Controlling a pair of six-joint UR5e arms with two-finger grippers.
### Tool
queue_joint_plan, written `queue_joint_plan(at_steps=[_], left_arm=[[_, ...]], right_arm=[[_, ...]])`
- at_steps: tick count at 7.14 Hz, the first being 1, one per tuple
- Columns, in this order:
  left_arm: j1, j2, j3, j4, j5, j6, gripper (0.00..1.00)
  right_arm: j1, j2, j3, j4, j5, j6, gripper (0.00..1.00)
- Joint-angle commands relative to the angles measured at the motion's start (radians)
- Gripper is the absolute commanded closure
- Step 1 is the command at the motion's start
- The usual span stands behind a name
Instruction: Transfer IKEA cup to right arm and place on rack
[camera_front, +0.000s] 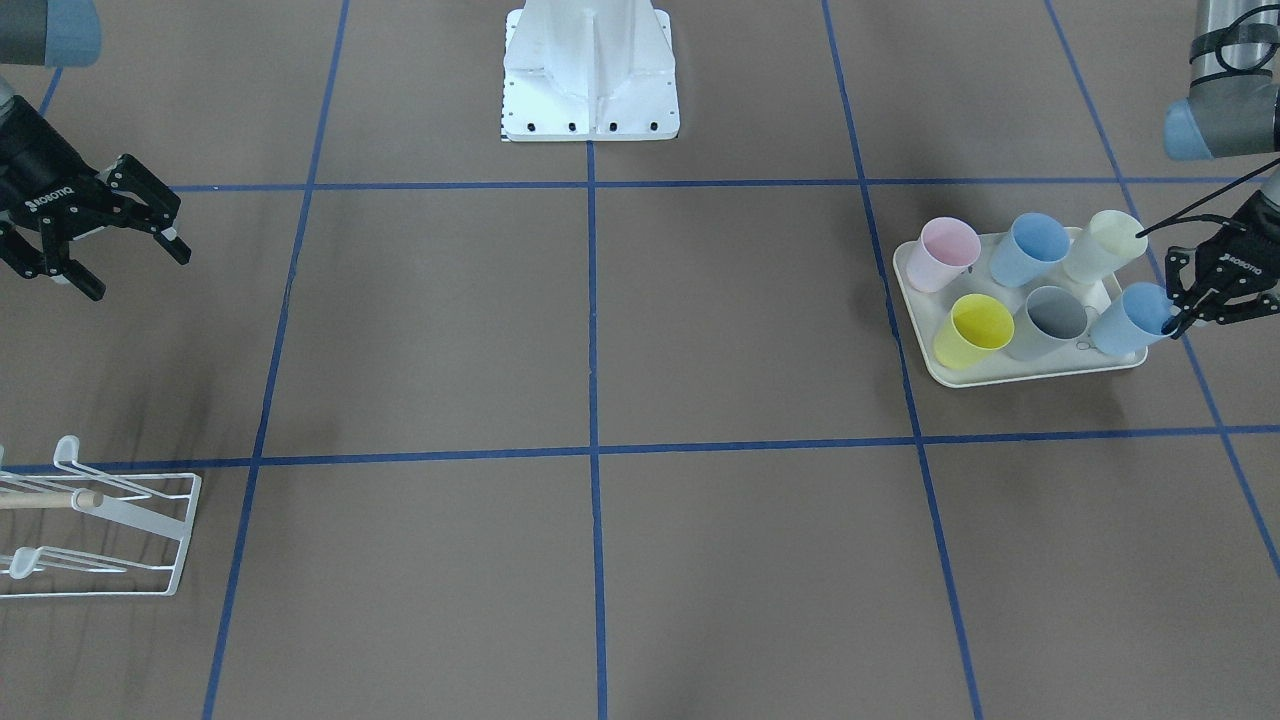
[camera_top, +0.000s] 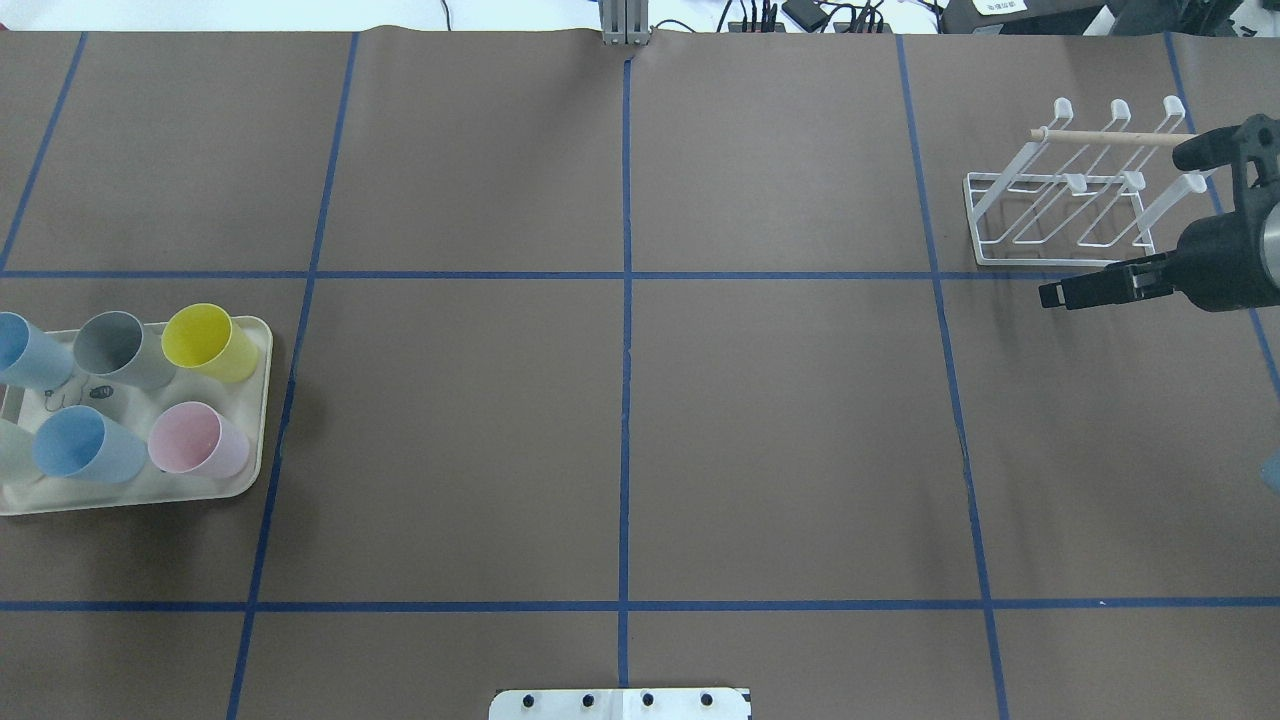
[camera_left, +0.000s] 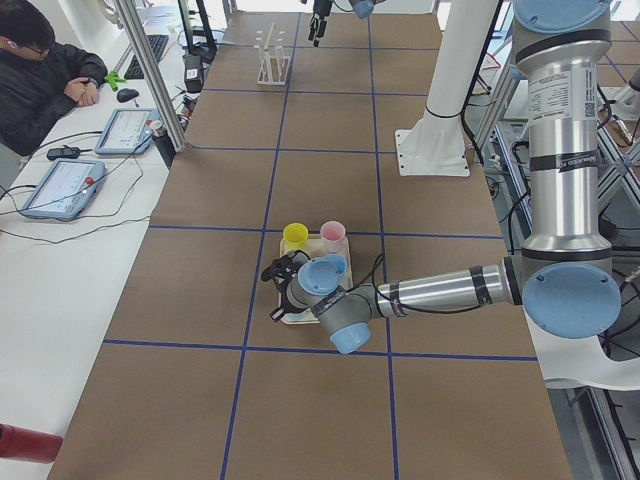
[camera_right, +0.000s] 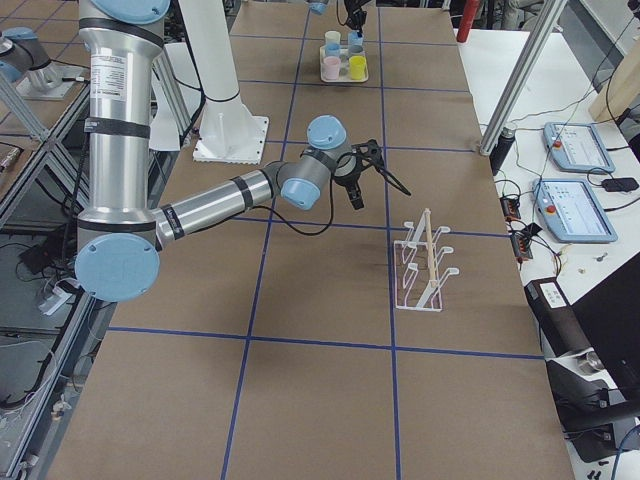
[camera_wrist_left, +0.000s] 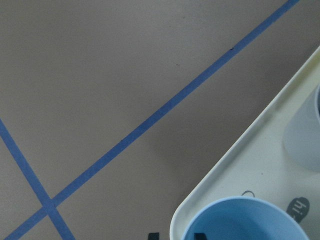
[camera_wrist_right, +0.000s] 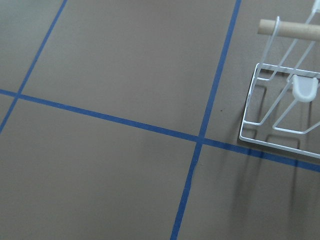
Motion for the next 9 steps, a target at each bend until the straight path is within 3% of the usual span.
queue_joint_plan(at_steps=[1, 4, 5, 7, 8, 9], left_arm=[[-0.001, -0.009, -0.01, -0.001, -0.035, -0.002, 1.0], [-0.115, -0.051, -0.025, 0.025, -0.09, -0.002, 1.0], [-0.195, -0.088, -0.027, 0.048, -0.151, -0.002, 1.0], [-0.238, -0.139, -0.166, 0.239, -0.227, -0.039, 1.0], [-0.238, -0.145, -0.267, 0.278, -0.265, -0.173, 1.0], [-0.231, -0.15, -0.345, 0.269, -0.323, -0.373, 1.0]], right_arm=[[0.0, 0.007, -0.004, 0.0, -0.002, -0.005, 0.01], [-0.008, 0.126, -0.032, 0.008, -0.017, -0.09, 0.01], [-0.02, 0.151, -0.07, 0.087, -0.017, -0.139, 0.01], [-0.05, 0.153, -0.165, 0.338, -0.047, -0.143, 0.01], [-0.12, 0.156, -0.194, 0.459, -0.133, -0.143, 0.01], [-0.199, 0.156, -0.197, 0.498, -0.261, -0.143, 0.01]])
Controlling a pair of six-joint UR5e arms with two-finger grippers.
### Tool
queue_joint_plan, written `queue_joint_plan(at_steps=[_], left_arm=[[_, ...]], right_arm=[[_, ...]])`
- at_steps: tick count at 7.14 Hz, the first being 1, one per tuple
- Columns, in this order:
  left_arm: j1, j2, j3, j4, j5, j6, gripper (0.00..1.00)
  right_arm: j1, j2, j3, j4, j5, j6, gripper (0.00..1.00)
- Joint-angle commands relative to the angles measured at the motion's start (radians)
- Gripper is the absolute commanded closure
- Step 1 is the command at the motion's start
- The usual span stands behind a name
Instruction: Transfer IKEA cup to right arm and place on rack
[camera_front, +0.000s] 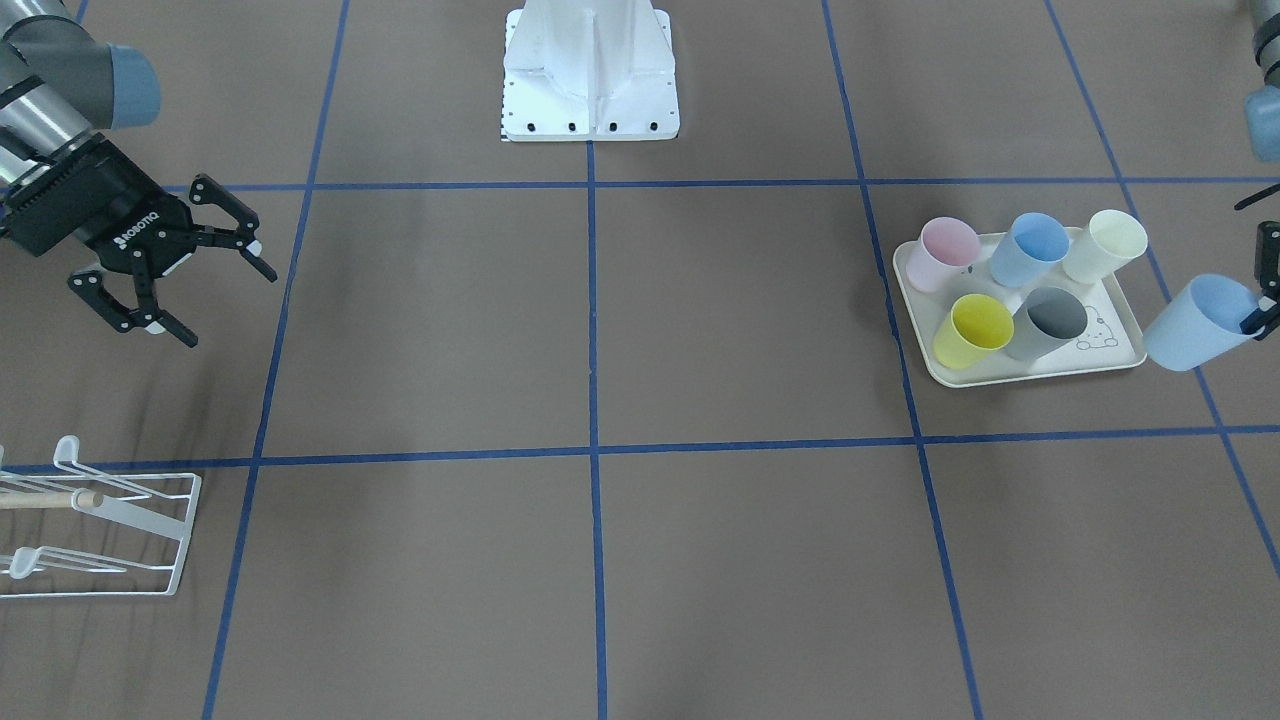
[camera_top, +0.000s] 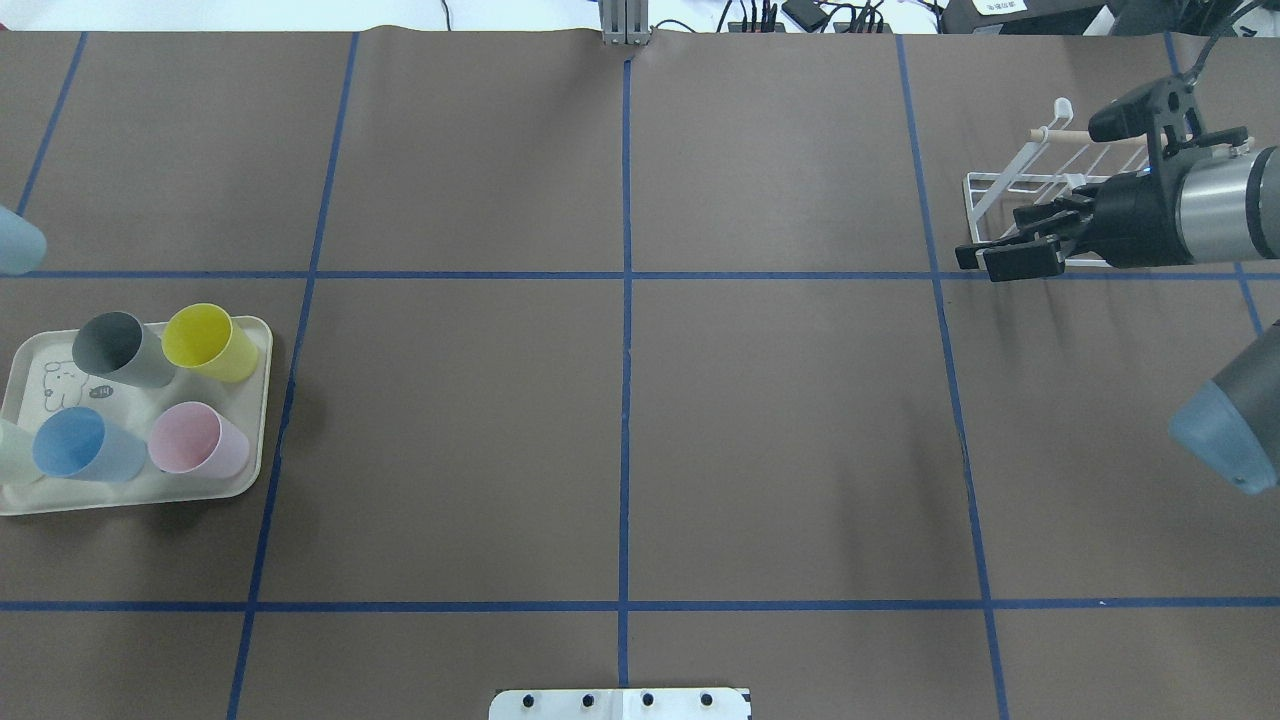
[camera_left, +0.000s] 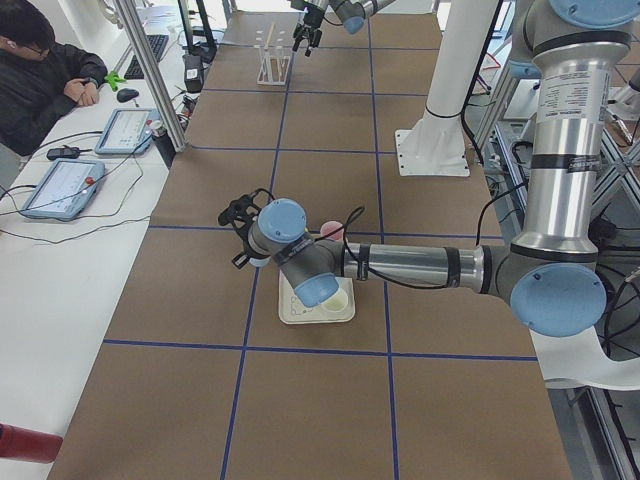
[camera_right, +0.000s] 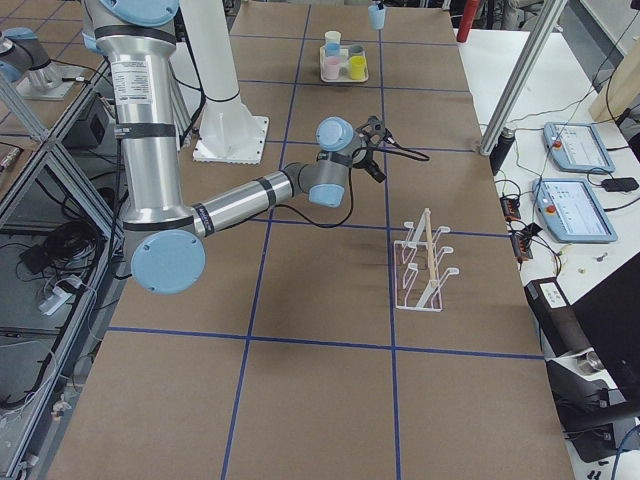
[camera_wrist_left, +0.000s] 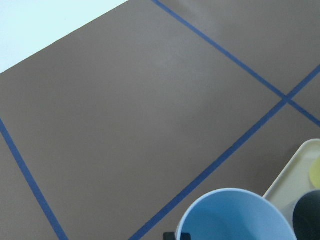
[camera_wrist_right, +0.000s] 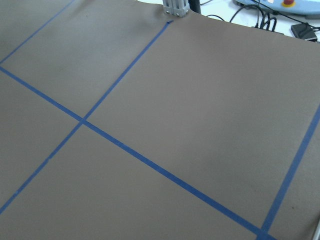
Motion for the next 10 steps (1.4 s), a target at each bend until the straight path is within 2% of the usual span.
queue_joint_plan(at_steps=[1, 2, 3, 4, 5, 6, 7, 8, 10], left_arm=[[0.036, -0.012, -0.187, 0.02, -0.073, -0.353, 1.0], [0.117, -0.012, -0.27, 0.009, -0.073, -0.514, 1.0], [0.194, -0.04, -0.321, -0.038, -0.071, -0.721, 1.0], [0.27, -0.07, -0.32, -0.147, -0.061, -0.897, 1.0], [0.323, -0.113, -0.309, -0.228, -0.044, -1.03, 1.0], [0.395, -0.148, -0.312, -0.25, 0.037, -1.119, 1.0], [0.508, -0.176, -0.309, -0.257, 0.208, -1.175, 1.0], [0.612, -0.222, -0.3, -0.289, 0.348, -1.271, 1.0], [0.755, -0.314, -0.25, -0.292, 0.52, -1.378, 1.0]], right_arm=[[-0.145, 0.025, -0.02, 0.09, -0.235, -0.001, 0.01], [-0.183, 0.051, -0.028, 0.09, -0.284, -0.016, 0.01], [-0.22, 0.093, -0.029, 0.091, -0.286, -0.024, 0.01], [-0.287, 0.147, -0.031, 0.091, -0.295, -0.027, 0.01], [-0.349, 0.19, -0.031, 0.091, -0.36, -0.066, 0.01], [-0.433, 0.225, -0.031, 0.093, -0.469, -0.079, 0.01], [-0.499, 0.248, -0.032, 0.093, -0.567, -0.106, 0.01], [-0.529, 0.264, -0.035, 0.122, -0.592, -0.167, 0.01], [-0.555, 0.269, -0.144, 0.345, -0.592, -0.229, 0.01]])
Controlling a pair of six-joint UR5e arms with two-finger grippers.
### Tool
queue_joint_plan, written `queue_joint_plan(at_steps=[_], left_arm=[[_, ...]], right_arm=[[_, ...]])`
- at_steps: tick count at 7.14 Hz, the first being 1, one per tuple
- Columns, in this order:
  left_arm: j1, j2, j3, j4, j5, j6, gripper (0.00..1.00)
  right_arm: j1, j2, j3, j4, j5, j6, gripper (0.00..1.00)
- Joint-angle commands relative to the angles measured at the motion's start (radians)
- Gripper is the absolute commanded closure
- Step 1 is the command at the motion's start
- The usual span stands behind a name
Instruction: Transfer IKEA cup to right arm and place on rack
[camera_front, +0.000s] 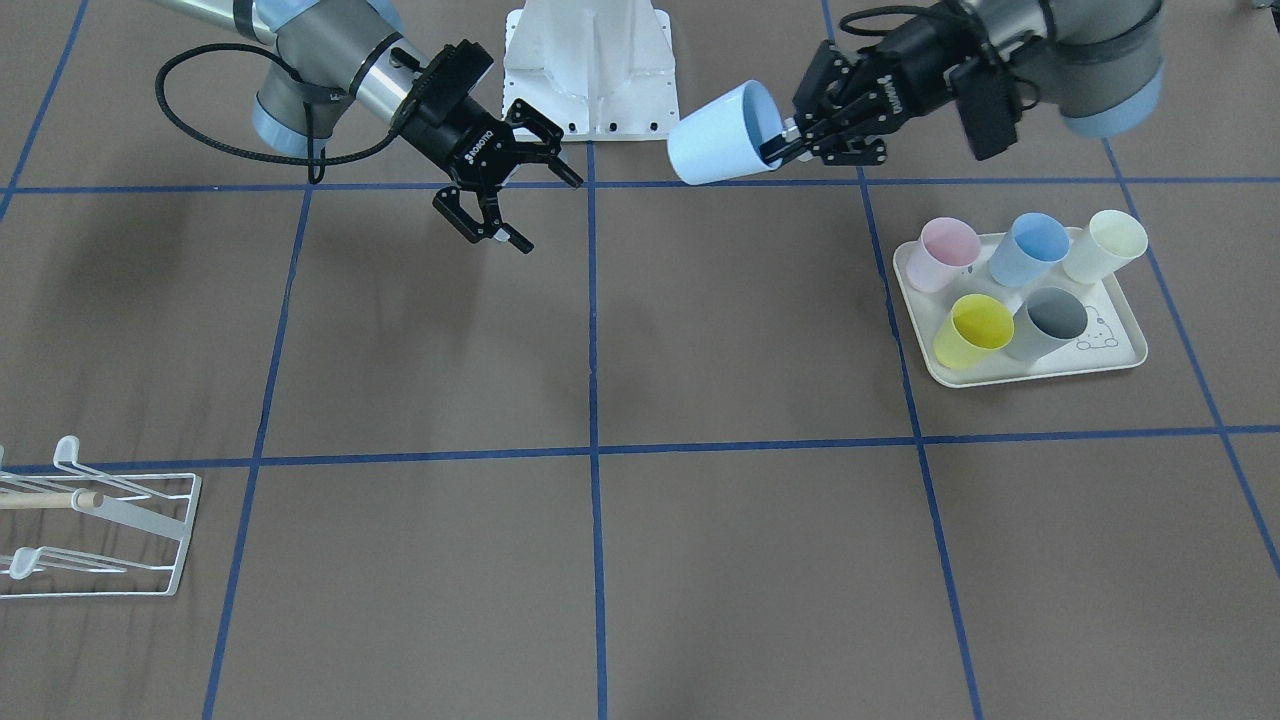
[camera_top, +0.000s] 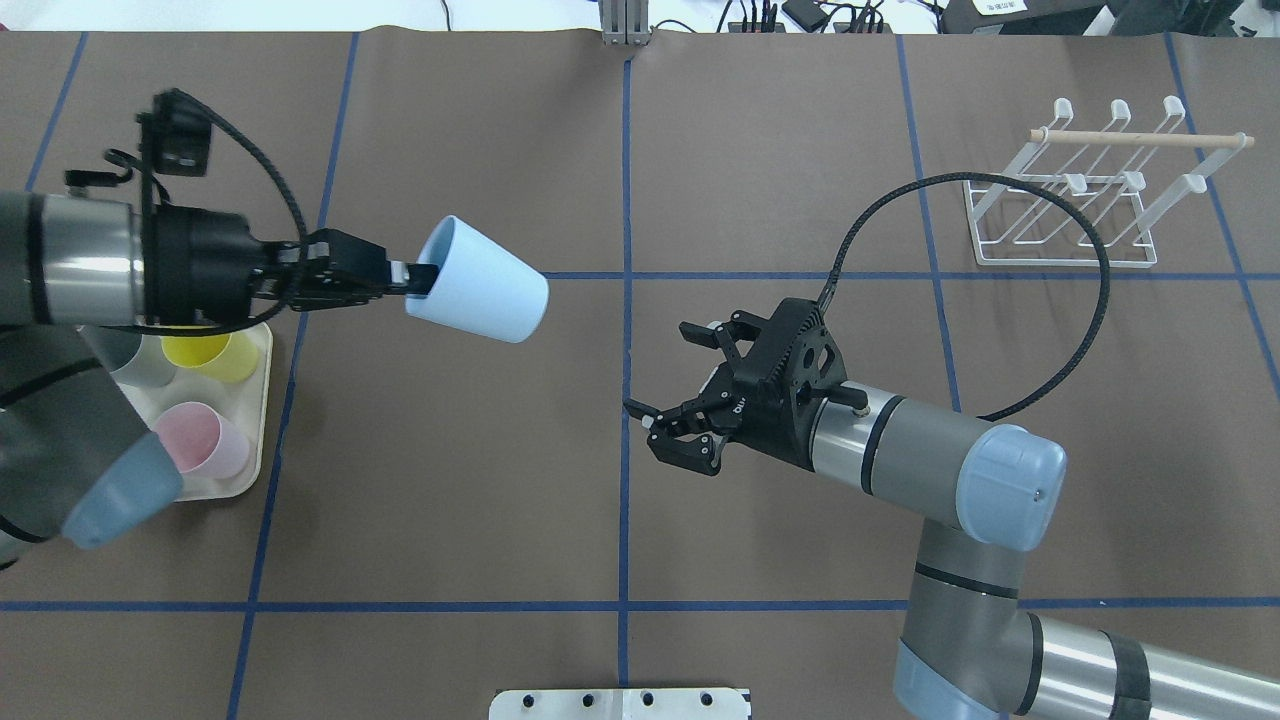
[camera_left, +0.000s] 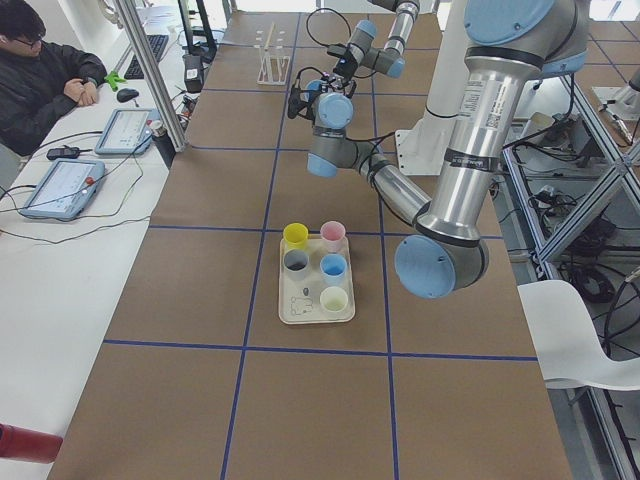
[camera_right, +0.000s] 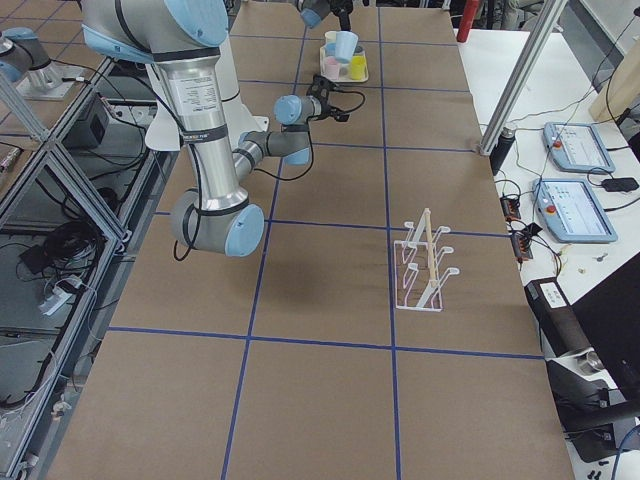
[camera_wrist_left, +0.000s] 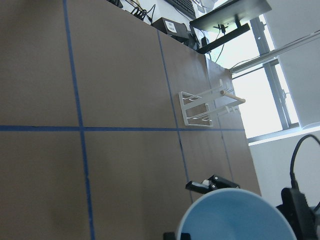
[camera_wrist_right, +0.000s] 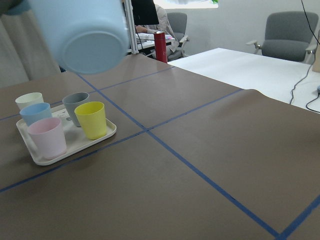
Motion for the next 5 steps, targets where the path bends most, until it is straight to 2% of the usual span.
queue_joint_plan(at_steps=[1, 5], left_arm=[[0.095, -0.059, 0.05, -0.005, 0.105, -0.05, 1.0], [0.128, -0.119, 0.131, -0.005, 0.099, -0.041, 1.0]], right_arm=[[-0.02, 0.01, -0.082, 0.151, -0.007, -0.053, 0.01], [-0.021, 0.051, -0.082, 0.153, -0.008, -0.064, 0.01]])
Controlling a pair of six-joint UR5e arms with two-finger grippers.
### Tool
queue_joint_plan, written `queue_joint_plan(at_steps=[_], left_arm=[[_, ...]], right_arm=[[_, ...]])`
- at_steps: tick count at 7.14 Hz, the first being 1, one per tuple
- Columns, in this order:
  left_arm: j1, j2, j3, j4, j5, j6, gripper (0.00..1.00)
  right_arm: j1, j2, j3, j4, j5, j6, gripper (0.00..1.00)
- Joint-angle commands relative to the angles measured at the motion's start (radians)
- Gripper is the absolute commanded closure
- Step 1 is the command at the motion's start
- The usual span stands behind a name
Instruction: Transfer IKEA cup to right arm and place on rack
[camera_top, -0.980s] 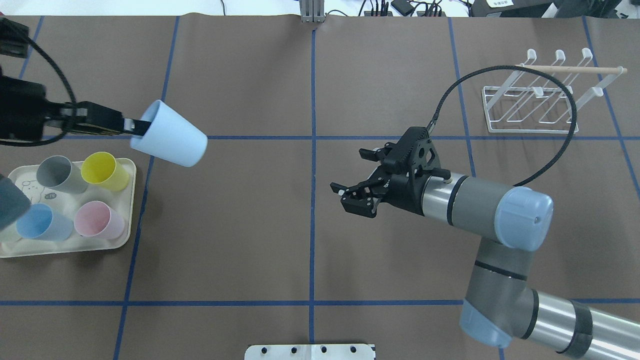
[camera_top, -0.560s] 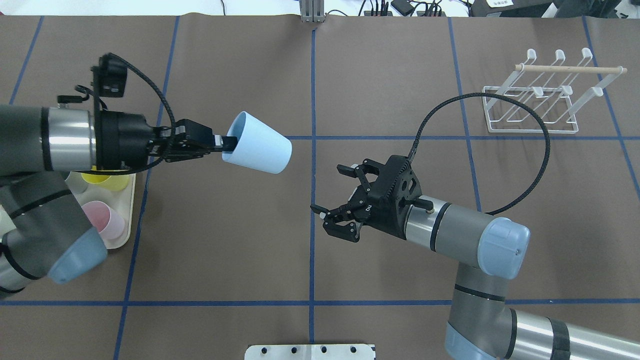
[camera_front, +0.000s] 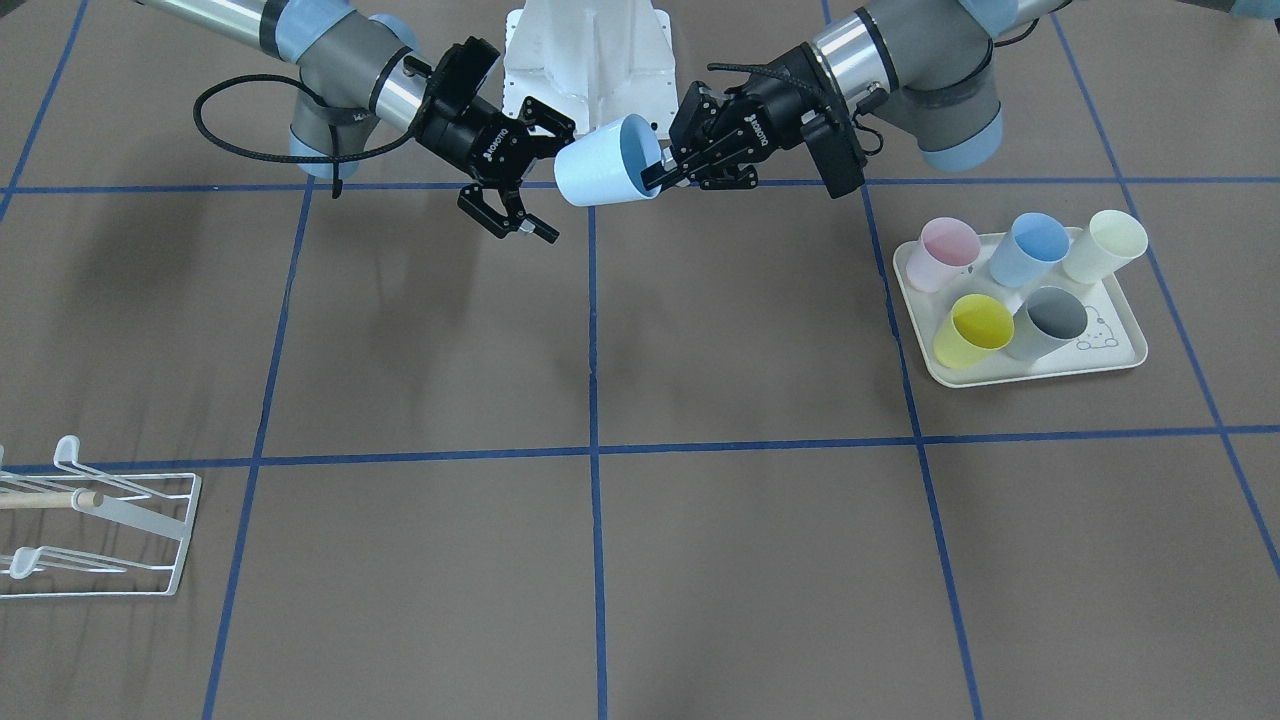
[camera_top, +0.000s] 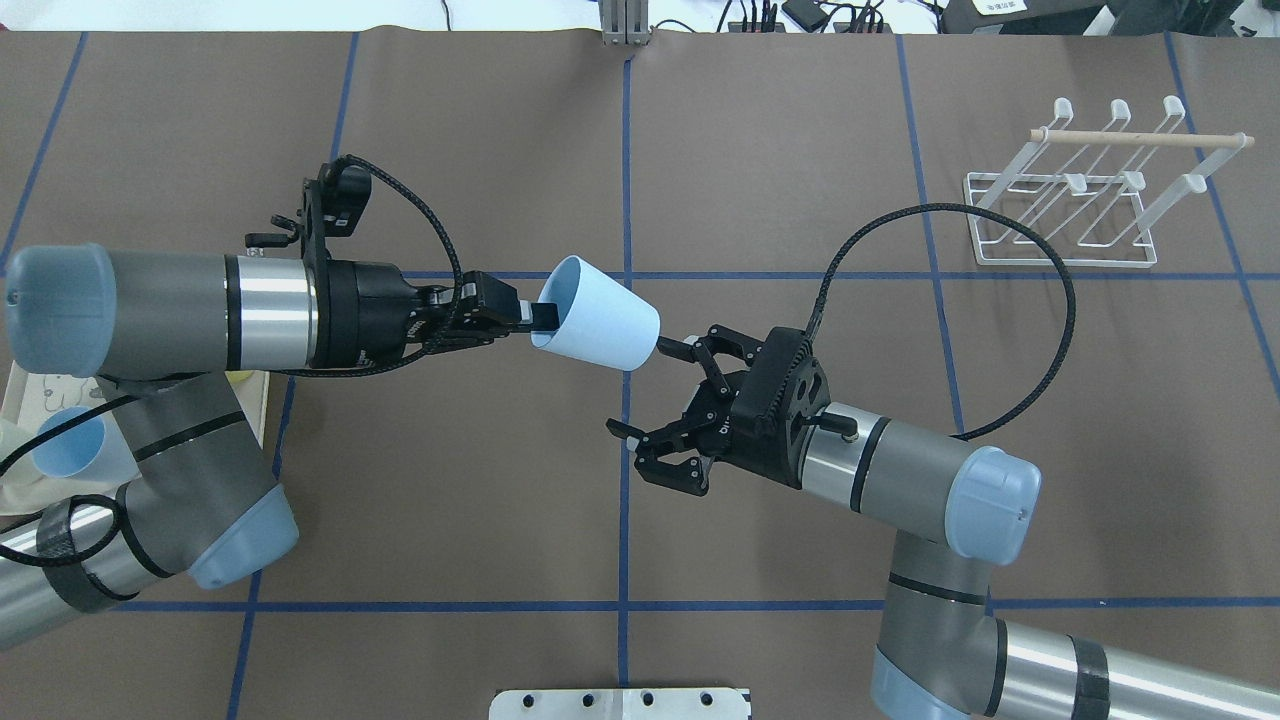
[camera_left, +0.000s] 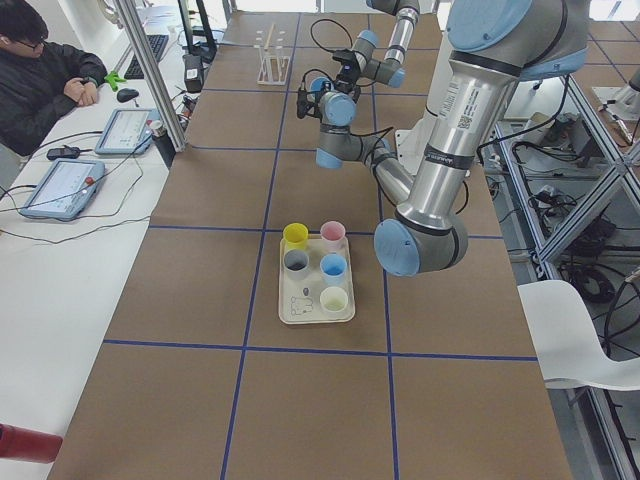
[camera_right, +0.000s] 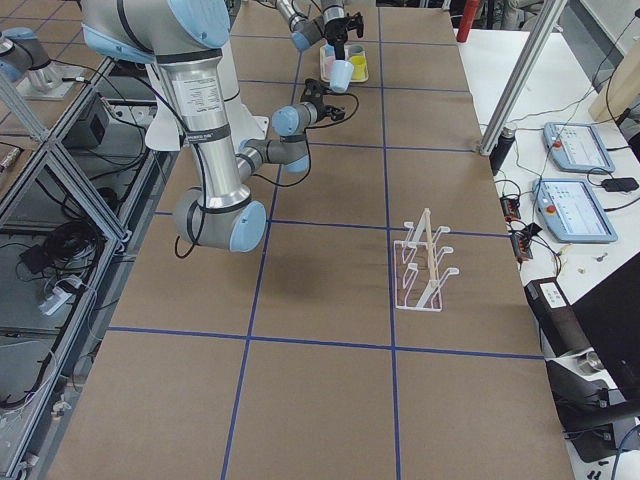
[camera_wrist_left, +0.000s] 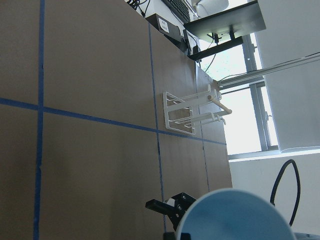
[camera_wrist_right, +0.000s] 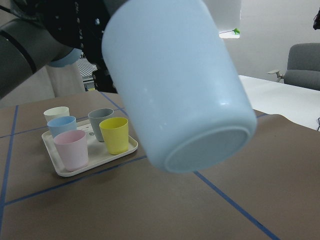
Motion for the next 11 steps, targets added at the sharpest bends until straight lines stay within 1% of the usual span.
queue_joint_plan(at_steps=[1, 2, 4, 11], left_arm=[[0.012, -0.005, 0.011, 0.001, -0.009, 0.005, 1.0], [0.03, -0.004, 0.013, 0.005, -0.009, 0.045, 1.0], [0.035, 0.006, 0.027, 0.003, -0.009, 0.064, 1.0], [0.064, 0.006, 0.053, 0.003, 0.002, 0.065, 1.0]], right_arm=[[0.001, 0.013, -0.001, 0.001, -0.001, -0.01, 0.01], [0.001, 0.013, -0.001, 0.001, -0.001, -0.018, 0.01], [0.001, 0.013, -0.001, 0.001, -0.001, -0.019, 0.01], [-0.005, 0.013, 0.003, 0.001, -0.001, -0.021, 0.02]])
